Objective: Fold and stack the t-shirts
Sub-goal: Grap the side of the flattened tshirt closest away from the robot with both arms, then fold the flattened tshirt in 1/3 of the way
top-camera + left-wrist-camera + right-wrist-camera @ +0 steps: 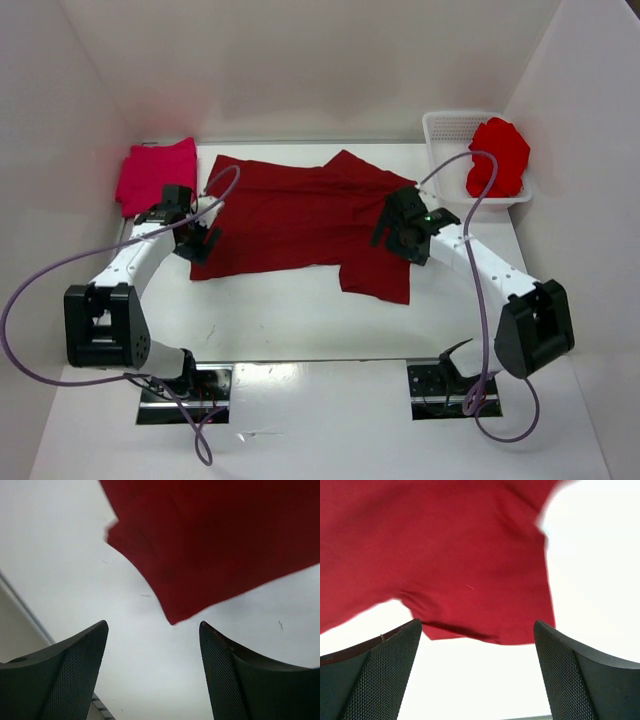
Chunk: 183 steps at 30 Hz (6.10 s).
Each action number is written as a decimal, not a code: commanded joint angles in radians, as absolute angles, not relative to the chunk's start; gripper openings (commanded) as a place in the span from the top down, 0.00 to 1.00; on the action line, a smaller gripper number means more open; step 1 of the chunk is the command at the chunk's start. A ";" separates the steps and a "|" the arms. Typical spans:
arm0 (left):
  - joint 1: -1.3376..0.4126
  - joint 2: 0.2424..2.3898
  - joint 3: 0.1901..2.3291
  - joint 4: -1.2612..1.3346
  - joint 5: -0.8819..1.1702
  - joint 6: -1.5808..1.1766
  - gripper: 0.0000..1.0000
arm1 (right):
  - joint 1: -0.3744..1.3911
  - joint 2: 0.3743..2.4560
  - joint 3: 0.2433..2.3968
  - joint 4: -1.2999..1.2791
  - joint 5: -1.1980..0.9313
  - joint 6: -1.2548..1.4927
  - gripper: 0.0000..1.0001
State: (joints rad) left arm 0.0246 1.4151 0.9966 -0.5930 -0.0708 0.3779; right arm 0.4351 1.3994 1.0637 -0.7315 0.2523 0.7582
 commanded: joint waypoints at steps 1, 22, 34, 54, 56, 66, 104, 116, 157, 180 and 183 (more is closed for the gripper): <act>0.020 1.480 0.960 -0.634 -0.065 0.354 0.19 | 0.443 1.390 0.948 -0.810 0.282 0.892 0.03; 0.020 1.672 0.942 -0.506 -0.045 0.291 0.19 | 0.453 1.551 0.788 -0.649 0.236 1.097 0.07; 0.020 1.724 0.942 -0.528 -0.045 0.324 0.90 | 0.453 1.624 0.827 -0.624 0.192 1.029 0.56; 0.049 1.274 1.028 -0.928 -0.015 0.463 1.00 | 0.471 0.991 1.077 -1.098 0.316 1.118 1.00; 0.049 1.237 1.028 -0.959 -0.025 0.474 1.00 | 0.480 0.950 1.077 -1.141 0.316 1.129 1.00; 0.038 1.159 1.002 -0.996 -0.017 0.492 1.00 | 0.480 0.937 1.043 -1.035 0.247 1.031 1.00; 0.029 1.847 1.379 -0.703 -0.044 0.393 1.00 | 0.325 1.816 1.492 -0.680 0.557 0.657 1.00; 0.029 1.876 1.408 -0.675 -0.114 0.337 0.61 | 0.325 1.919 1.577 -0.650 0.486 0.600 0.74; 0.101 1.867 1.158 -0.591 -0.060 0.262 0.67 | 0.092 1.614 0.847 -0.509 0.230 0.911 0.52; 0.071 1.442 0.940 -0.916 -0.245 0.419 1.00 | 0.277 1.049 0.834 -0.965 0.199 1.149 1.00; 0.071 1.391 0.928 -0.966 -0.245 0.419 0.96 | 0.375 0.987 0.854 -1.048 0.218 1.218 0.98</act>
